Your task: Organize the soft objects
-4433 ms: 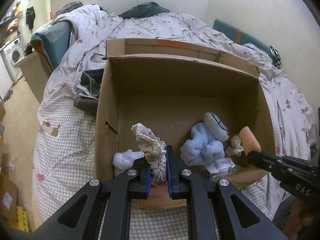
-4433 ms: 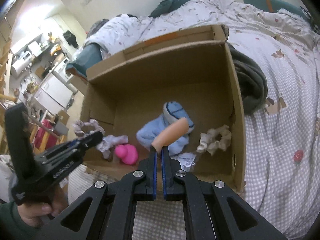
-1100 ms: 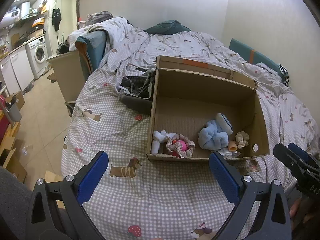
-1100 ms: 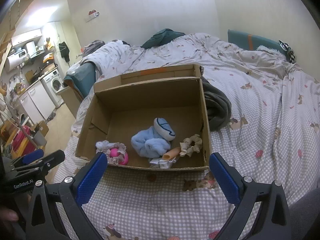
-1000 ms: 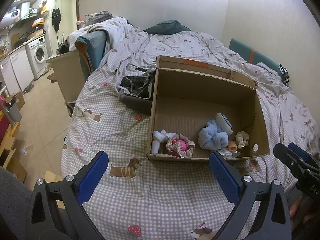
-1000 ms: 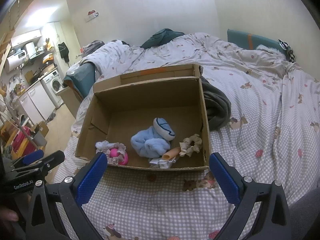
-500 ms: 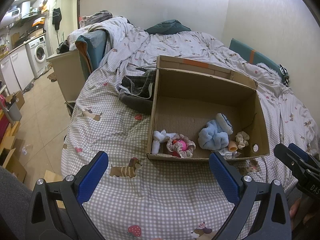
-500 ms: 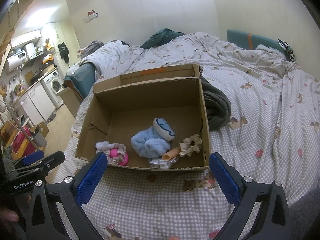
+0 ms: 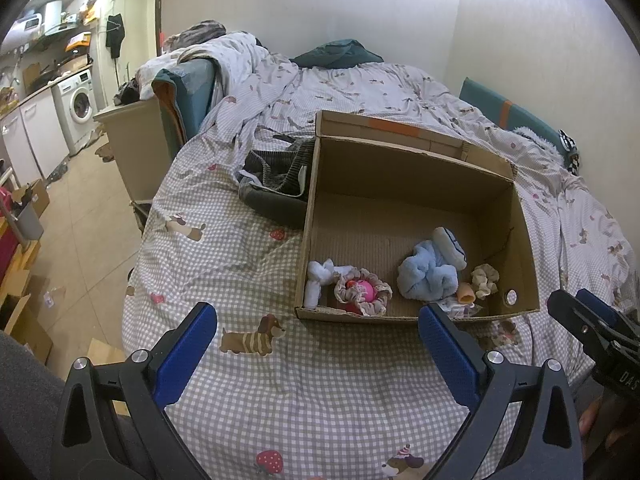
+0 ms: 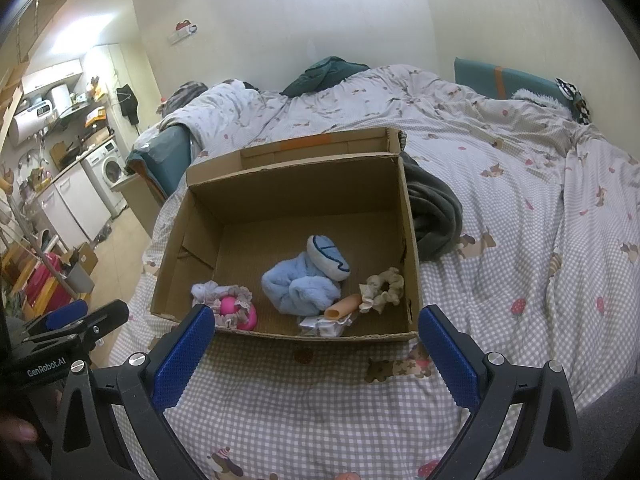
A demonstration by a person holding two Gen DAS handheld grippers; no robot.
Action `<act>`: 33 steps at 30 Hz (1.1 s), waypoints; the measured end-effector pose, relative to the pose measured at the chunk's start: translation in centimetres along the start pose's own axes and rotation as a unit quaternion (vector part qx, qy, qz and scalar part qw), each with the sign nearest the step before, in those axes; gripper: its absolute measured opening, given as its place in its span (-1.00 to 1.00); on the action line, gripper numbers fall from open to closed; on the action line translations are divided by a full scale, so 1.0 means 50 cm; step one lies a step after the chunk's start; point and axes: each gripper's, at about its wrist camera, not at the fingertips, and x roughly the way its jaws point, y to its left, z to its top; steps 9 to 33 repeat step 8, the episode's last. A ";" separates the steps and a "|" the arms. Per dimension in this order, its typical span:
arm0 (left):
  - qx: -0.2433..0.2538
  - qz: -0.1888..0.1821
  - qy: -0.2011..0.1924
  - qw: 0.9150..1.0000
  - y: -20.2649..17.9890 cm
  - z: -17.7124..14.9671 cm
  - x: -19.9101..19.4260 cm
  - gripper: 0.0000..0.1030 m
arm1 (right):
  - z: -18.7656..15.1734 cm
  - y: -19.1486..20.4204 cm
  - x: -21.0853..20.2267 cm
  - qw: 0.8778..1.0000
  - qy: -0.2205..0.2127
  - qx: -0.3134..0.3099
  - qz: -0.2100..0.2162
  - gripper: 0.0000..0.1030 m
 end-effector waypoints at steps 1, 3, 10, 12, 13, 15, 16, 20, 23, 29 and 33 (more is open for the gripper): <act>0.000 0.000 0.000 1.000 0.001 -0.001 0.000 0.96 | 0.000 0.000 0.000 1.000 0.000 0.000 0.000 1.00; 0.000 0.000 0.000 1.000 0.002 -0.001 0.000 0.96 | 0.000 0.000 0.000 1.000 0.000 -0.001 0.000 1.00; 0.001 -0.003 -0.002 1.000 0.000 -0.004 -0.001 0.96 | 0.000 0.000 0.000 1.000 0.000 -0.001 0.000 1.00; 0.001 -0.003 -0.002 1.000 0.000 -0.004 -0.001 0.96 | 0.000 0.000 0.000 1.000 0.000 -0.001 0.000 1.00; 0.001 -0.003 -0.002 1.000 0.000 -0.004 -0.001 0.96 | 0.000 0.000 0.000 1.000 0.000 -0.001 0.000 1.00; 0.001 -0.003 -0.002 1.000 0.000 -0.004 -0.001 0.96 | 0.000 0.000 0.000 1.000 0.000 -0.001 0.000 1.00; 0.001 -0.003 -0.002 1.000 0.000 -0.004 -0.001 0.96 | 0.000 0.000 0.000 1.000 0.000 -0.001 0.000 1.00; 0.001 -0.003 -0.002 1.000 0.000 -0.004 -0.001 0.96 | 0.000 0.000 0.000 1.000 0.000 -0.001 0.000 1.00; 0.001 -0.003 -0.002 1.000 0.000 -0.004 -0.001 0.96 | 0.000 0.000 0.000 1.000 0.000 -0.001 0.000 1.00; 0.001 -0.003 -0.002 1.000 0.000 -0.004 -0.001 0.96 | 0.000 0.000 0.000 1.000 0.000 -0.001 0.000 1.00; 0.001 -0.003 -0.002 1.000 0.000 -0.004 -0.001 0.96 | 0.000 0.000 0.000 1.000 0.000 -0.001 0.000 1.00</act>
